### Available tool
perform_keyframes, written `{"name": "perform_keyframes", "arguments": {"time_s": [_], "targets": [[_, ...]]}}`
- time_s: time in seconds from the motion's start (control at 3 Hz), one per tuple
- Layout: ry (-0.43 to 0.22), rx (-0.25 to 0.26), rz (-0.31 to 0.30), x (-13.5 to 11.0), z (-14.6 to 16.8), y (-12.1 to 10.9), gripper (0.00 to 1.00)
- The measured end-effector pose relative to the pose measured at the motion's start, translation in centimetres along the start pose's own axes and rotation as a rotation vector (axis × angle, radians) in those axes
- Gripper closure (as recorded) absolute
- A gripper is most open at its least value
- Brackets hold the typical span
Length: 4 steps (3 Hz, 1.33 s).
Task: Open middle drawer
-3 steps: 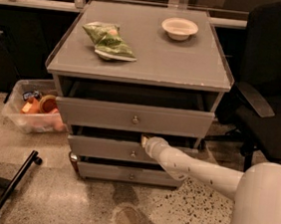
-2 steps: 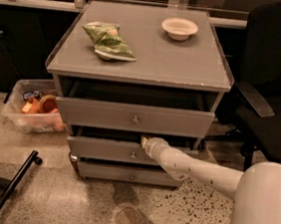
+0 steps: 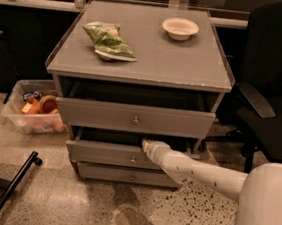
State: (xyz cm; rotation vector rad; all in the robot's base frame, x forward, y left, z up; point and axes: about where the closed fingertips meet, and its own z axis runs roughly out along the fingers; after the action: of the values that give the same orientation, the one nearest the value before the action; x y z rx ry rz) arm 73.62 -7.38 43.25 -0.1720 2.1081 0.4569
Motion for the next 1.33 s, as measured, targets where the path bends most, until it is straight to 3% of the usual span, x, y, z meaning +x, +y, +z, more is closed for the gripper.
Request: {"name": "perform_keyframes", "arguments": {"time_s": [0.33,0.67,1.0,1.33], "targets": [[0.049,-0.017,-0.013,1.2,-1.4,0.3,1.00],[0.136,-0.032,-0.072,3.1,-3.8,0.6,1.00],[0.244,-0.008,-0.193,5.2,-6.6,0.4,1.00],[0.313,0.031,-0.318,6.6,-8.1,-0.3,1.00]]}}
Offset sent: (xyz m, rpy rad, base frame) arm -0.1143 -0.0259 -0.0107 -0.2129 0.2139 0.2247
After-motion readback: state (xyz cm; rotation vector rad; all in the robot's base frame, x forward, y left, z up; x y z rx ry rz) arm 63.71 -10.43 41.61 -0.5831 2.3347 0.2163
